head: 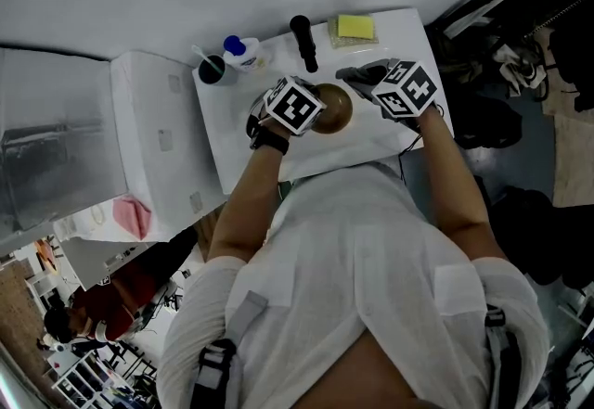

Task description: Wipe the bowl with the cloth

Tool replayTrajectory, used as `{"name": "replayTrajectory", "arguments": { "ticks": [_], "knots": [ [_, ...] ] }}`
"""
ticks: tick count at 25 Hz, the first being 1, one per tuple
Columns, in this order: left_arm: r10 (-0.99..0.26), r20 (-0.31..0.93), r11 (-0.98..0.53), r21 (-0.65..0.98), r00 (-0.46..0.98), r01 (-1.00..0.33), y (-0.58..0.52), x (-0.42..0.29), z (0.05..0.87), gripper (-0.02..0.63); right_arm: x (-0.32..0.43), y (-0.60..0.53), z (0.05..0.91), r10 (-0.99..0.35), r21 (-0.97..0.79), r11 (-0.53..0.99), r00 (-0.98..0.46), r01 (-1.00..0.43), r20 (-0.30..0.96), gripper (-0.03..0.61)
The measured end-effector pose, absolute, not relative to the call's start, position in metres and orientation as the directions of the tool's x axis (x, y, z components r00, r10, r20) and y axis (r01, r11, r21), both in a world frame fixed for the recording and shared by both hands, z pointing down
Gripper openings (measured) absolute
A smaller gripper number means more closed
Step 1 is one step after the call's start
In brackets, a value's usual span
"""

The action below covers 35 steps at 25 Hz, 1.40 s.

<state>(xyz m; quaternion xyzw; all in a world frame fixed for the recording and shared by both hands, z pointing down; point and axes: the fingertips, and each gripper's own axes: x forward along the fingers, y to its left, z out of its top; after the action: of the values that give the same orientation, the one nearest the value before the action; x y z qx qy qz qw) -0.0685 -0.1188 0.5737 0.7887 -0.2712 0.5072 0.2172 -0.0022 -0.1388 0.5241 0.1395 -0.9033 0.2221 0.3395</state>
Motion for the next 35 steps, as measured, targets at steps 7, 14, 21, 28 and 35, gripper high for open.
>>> {"name": "replayTrajectory", "arguments": {
  "ticks": [7,14,21,28,35],
  "knots": [
    [-0.220,0.917,-0.751,0.058,0.332,-0.657,-0.123,-0.061,0.572,0.017,-0.017,-0.117,0.526,0.048,-0.435,0.845,-0.766,-0.311,0.641,0.153],
    [-0.256,0.888,-0.694,0.106,0.381,-0.712,-0.133,-0.054,0.565,0.017,-0.026,-0.129,0.533,-0.112,-0.153,0.930,-0.654,-0.334,0.749,0.093],
    [-0.269,0.901,-0.685,0.070,0.341,-0.725,-0.131,-0.058,0.568,0.017,-0.030,-0.131,0.546,-0.162,0.012,0.959,-0.515,-0.282,0.842,0.069],
    [-0.401,0.841,-0.562,0.086,0.363,-0.822,-0.148,-0.069,0.560,0.025,-0.025,-0.140,0.544,-0.187,-0.128,0.885,-0.592,-0.448,0.784,0.069],
    [-0.435,0.800,-0.557,0.121,0.413,-0.822,-0.136,-0.052,0.568,0.064,-0.011,-0.141,0.549,-0.222,-0.015,0.901,-0.490,-0.434,0.843,0.046]
  ]
}}
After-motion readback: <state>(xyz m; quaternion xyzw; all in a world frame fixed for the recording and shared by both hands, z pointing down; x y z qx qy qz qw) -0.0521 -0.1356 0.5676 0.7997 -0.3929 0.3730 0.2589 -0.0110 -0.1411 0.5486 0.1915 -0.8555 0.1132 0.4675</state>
